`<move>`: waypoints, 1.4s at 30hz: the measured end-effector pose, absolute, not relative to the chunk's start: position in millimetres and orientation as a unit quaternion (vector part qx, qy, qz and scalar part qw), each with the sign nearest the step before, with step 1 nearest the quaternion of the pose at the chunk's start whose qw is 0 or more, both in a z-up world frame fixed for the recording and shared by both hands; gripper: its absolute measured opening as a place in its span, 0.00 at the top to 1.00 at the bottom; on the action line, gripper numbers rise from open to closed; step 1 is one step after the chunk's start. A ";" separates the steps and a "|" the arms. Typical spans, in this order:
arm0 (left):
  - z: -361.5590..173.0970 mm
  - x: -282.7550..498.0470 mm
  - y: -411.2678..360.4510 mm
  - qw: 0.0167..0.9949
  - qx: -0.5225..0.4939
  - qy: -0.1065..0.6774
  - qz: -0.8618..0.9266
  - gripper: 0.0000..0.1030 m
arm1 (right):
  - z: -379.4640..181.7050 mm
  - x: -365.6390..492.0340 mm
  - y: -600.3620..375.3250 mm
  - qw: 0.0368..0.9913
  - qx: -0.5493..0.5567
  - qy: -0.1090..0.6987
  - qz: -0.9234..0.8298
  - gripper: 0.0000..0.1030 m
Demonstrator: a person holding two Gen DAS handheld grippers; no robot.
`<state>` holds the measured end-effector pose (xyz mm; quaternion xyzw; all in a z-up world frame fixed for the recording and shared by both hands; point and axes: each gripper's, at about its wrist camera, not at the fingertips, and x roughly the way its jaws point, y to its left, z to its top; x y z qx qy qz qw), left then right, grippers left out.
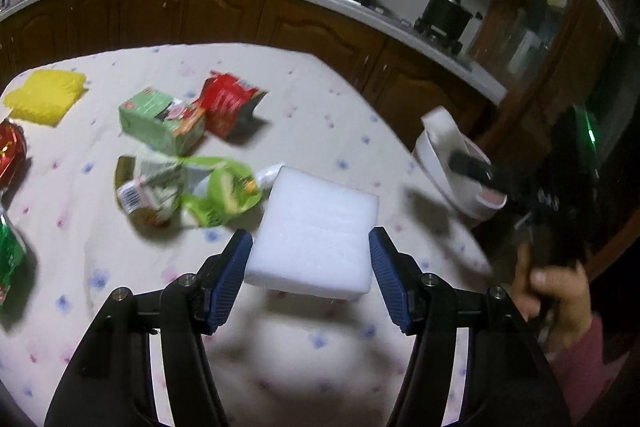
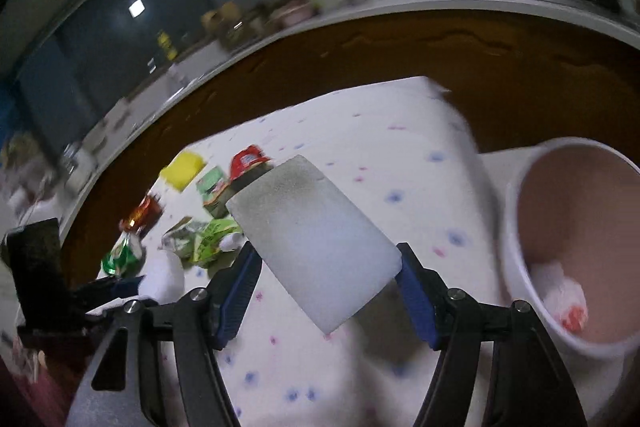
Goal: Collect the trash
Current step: 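Carry the white sponge block over the bin and open the left tool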
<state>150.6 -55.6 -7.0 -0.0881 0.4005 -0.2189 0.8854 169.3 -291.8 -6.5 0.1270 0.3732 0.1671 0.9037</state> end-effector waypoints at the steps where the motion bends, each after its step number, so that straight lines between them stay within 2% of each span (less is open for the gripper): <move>1: -5.3 153.6 -58.9 0.885 -0.089 0.399 -0.220 0.41 | -5.5 164.6 -295.4 0.906 0.133 0.368 0.159 0.33; 19: 33.4 163.0 -155.9 0.882 -0.057 0.364 -0.294 0.41 | 14.4 104.6 -374.0 0.931 0.190 0.307 0.050 0.32; 42: 34.8 214.5 -278.9 0.868 -0.018 0.369 -0.332 0.41 | 12.3 120.4 -459.2 0.933 0.195 0.302 -0.012 0.30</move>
